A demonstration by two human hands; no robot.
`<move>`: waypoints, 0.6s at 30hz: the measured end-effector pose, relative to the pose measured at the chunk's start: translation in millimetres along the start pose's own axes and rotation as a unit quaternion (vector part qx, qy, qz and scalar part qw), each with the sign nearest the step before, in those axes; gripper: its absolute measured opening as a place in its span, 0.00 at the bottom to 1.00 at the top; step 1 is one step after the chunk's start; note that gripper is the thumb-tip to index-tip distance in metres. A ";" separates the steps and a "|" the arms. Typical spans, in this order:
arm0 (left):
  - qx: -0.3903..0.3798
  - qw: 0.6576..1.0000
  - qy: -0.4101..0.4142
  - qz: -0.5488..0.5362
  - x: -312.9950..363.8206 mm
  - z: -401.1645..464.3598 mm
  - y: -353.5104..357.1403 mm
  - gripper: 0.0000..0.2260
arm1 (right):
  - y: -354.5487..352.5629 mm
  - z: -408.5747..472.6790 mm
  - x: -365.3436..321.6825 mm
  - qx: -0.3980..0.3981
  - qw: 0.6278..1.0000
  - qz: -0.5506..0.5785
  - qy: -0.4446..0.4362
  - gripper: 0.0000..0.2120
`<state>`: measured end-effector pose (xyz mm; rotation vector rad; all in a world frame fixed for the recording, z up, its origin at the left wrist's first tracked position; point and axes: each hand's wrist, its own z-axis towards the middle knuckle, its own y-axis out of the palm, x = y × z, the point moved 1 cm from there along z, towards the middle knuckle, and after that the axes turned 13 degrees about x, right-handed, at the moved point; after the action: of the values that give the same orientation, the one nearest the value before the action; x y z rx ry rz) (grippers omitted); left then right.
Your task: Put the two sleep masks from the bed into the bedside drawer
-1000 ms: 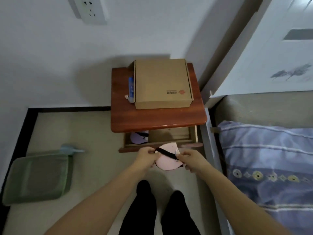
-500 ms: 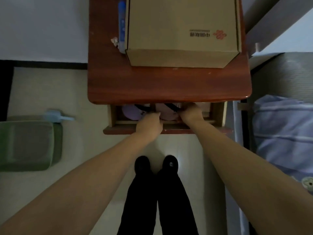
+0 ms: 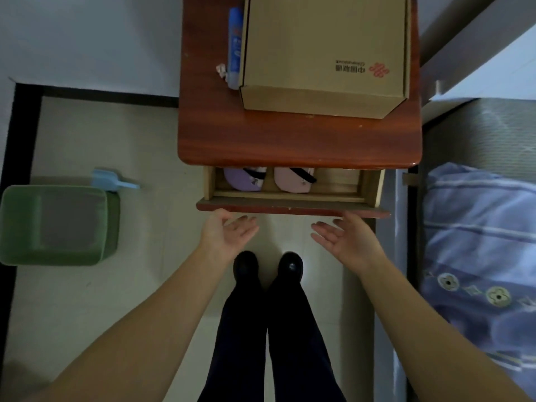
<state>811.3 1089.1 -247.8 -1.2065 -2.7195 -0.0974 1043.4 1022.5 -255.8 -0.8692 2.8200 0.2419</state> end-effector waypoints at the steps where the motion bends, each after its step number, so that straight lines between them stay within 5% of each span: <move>1: -0.019 0.999 -0.021 -0.046 5.8 1.4 2.9 0.16 | 0.4 0.9 -3.6 -0.023 0.998 0.057 0.010 0.27; 8: -0.102 0.992 -0.018 -0.073 33.0 -25.0 21.9 0.40 | 23.2 -23.3 -38.7 -0.079 0.993 0.085 -0.034 0.14; 14: -0.095 0.994 0.024 -0.058 51.5 -27.6 66.2 0.35 | 63.2 -18.8 -77.6 -0.044 0.988 0.137 -0.052 0.26; 18: -0.078 0.994 0.035 -0.066 53.3 -21.3 68.3 0.32 | 63.7 -12.9 -75.7 -0.009 0.991 0.120 -0.053 0.16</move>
<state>829.4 1171.2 -217.9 -1.0378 -2.7712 -0.3682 1067.1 1112.7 -220.3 -0.5011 2.8218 0.3370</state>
